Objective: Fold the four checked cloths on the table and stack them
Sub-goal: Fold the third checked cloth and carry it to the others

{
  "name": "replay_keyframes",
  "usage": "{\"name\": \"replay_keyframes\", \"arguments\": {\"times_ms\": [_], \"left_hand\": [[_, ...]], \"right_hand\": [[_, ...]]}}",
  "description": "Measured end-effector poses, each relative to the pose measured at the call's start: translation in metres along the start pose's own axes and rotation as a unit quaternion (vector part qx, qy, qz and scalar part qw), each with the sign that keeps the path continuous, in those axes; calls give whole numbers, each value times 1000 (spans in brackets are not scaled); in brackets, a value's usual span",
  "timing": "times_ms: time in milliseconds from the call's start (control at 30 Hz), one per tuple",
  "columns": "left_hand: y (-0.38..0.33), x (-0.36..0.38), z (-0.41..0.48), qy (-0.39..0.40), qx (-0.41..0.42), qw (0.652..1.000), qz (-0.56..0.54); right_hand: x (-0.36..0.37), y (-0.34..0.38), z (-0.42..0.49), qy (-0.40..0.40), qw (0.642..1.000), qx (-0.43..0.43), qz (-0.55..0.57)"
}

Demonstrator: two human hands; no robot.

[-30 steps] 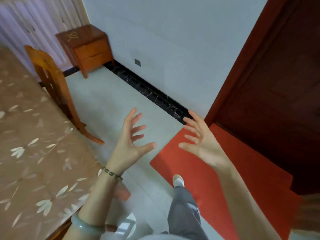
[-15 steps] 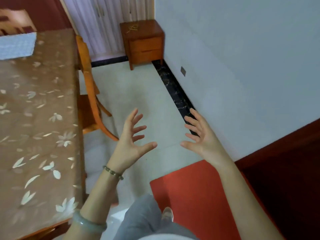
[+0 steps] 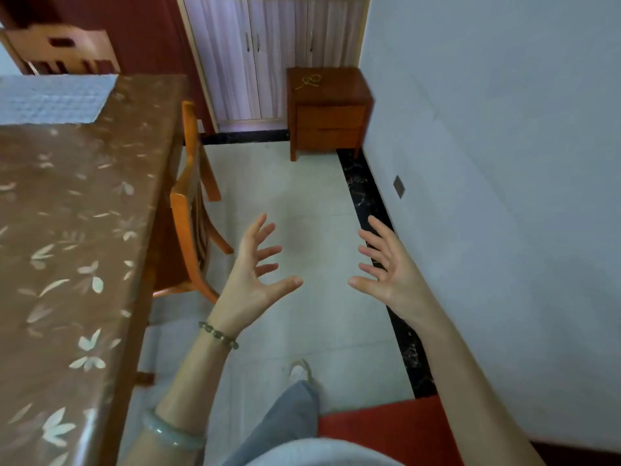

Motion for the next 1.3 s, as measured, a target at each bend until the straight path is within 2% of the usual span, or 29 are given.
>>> {"name": "replay_keyframes", "arguments": {"times_ms": [567, 933, 1133, 1300], "left_hand": [[17, -106, 258, -43, -24, 999, 4], [29, -190, 458, -132, -69, 989, -18], [46, -243, 536, -172, -86, 981, -26], [73, -293, 599, -199, -96, 975, -38]], "right_hand": [[-98, 23, 300, 76, 997, 0, -4], [-175, 43, 550, 164, 986, -10, -4], [-183, 52, 663, 219, 976, -2, -14], [-182, 53, 756, 233, 972, -2, -27]]}}
Point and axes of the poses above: each hand's wrist, its own z-axis towards the middle knuckle, its own x-axis out of the palm, y = z × x, the point moved 7 cm from there along z, towards the middle knuckle, and after that the axes turned 13 degrees about y, right-handed, at the moved point
